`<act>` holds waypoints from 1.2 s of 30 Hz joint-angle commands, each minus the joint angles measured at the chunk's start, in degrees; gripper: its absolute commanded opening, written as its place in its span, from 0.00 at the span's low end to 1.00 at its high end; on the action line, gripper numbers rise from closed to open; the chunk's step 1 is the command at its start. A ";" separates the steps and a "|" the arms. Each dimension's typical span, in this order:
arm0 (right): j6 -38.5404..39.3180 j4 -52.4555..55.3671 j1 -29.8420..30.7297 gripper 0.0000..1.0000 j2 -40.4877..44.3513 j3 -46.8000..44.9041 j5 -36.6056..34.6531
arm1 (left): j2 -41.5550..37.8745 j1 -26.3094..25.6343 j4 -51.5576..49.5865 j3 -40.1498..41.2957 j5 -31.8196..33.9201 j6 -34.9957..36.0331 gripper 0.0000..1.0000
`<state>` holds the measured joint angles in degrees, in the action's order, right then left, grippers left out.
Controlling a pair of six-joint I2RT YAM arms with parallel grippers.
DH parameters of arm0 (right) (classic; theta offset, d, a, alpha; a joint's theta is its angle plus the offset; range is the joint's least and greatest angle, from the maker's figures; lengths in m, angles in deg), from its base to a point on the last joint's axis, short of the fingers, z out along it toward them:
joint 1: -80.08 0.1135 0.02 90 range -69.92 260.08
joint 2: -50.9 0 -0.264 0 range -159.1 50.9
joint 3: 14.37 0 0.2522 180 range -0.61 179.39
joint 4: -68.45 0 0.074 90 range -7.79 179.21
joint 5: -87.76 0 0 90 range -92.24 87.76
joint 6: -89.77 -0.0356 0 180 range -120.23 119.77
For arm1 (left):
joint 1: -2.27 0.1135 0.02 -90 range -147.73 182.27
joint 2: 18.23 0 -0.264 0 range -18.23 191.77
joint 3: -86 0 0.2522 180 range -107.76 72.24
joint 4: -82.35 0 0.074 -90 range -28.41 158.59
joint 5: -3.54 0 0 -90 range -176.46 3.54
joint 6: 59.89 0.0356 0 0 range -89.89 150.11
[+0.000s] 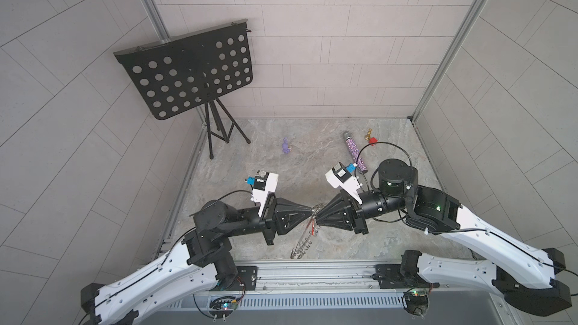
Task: Attach keys to a key ring
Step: Adjust the key on the keyring.
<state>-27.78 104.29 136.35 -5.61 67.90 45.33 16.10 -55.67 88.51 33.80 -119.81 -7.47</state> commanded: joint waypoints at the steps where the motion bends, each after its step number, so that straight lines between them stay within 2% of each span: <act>1: -0.62 -2.55 0.43 0.10 0.90 -0.26 0.15 | -0.75 -0.21 3.73 -0.18 -0.11 0.23 0.00; 5: -1.58 -4.38 0.60 0.05 0.88 -0.82 0.63 | -0.84 -0.17 3.59 0.10 0.15 0.23 0.00; 10: -1.78 -4.95 0.66 0.17 1.05 -0.96 0.62 | -0.75 -0.21 3.54 0.20 0.24 0.32 0.00; 15: -1.98 -5.29 0.75 0.20 1.32 -0.99 0.50 | -0.78 -0.19 3.32 0.20 0.37 0.41 0.00; 25: -2.55 -6.13 0.69 0.00 1.31 -1.95 0.69 | -0.79 -0.17 4.72 0.07 0.64 0.41 0.00; 36: -4.10 -8.59 0.84 0.00 1.16 -3.16 0.79 | -0.49 -0.16 7.48 -0.02 1.00 -0.11 0.00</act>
<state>-31.04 96.93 136.72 -4.69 65.48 45.61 16.10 -55.67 89.80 34.06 -118.95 -7.49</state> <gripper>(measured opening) 0.044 0.054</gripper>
